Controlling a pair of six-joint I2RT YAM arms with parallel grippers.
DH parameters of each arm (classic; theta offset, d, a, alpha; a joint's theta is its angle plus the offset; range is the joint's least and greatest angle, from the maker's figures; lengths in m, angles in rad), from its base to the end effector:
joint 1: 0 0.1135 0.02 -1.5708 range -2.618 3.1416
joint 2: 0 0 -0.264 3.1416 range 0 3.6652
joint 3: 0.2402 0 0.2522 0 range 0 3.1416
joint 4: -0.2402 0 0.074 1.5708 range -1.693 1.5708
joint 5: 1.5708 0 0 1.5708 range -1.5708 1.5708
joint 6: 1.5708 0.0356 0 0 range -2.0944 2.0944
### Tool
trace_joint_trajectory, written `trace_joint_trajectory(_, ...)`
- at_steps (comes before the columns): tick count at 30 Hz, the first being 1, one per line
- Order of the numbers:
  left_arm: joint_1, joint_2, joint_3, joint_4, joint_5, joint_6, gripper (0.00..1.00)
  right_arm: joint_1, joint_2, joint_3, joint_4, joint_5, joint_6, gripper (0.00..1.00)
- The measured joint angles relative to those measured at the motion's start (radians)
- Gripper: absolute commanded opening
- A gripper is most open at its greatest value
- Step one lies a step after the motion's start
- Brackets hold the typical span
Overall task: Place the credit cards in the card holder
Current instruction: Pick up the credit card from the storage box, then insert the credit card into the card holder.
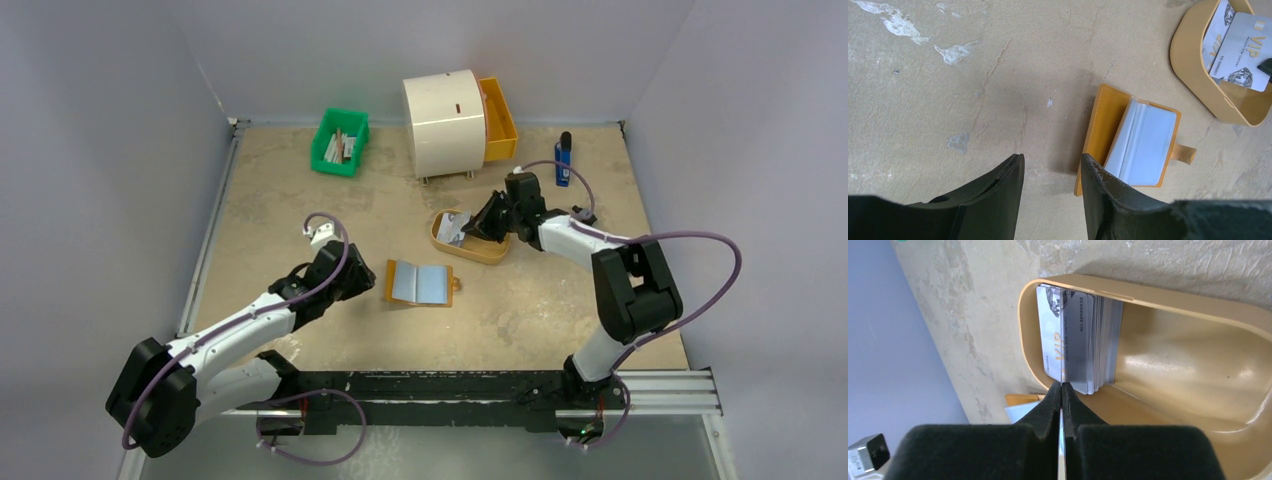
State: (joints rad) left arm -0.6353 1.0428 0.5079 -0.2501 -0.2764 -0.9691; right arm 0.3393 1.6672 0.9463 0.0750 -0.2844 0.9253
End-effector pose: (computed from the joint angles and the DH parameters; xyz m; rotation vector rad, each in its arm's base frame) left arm 0.1707 -0.1138 0.1918 -0.5272 2.3088 -0.4758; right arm 0.3318 0.1277 0.1945 0.5234 2.3216 0.9735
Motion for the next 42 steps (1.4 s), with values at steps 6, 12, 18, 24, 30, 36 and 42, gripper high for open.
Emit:
trace_joint_trajectory(6, 0.0, 0.003, 0.0, -0.002, 0.0, 0.0, 0.44, 0.0, -0.019, 0.002, -0.033, -0.026, 0.089, 0.0)
trace_joint_trajectory(12, 0.0, 0.002, 0.0, -0.013, -0.002, 0.0, 0.44, 0.0, -0.076, 0.042, -0.135, -0.024, 0.185, 0.0)
trace_joint_trajectory(18, 0.0, 0.0, 0.014, -0.036, -0.016, 0.001, 0.44, 0.0, -0.124, 0.072, -0.19, -0.031, 0.246, 0.0)
trace_joint_trajectory(24, 0.0, -0.041, 0.029, -0.062, -0.028, 0.002, 0.44, 0.0, -0.183, 0.061, -0.205, -0.053, 0.279, 0.0)
trace_joint_trajectory(30, 0.0, -0.076, 0.031, -0.077, -0.028, 0.008, 0.45, 0.023, -0.229, 0.069, -0.213, -0.053, 0.139, 0.0)
trace_joint_trajectory(36, 0.0, -0.106, 0.031, -0.037, 0.032, 0.038, 0.5, 0.212, -0.348, 0.05, -0.212, -0.043, -0.154, 0.0)
trace_joint_trajectory(42, -0.001, -0.023, 0.031, 0.009, 0.095, 0.056, 0.5, 0.309, -0.385, -0.163, -0.071, -0.082, -0.248, 0.0)
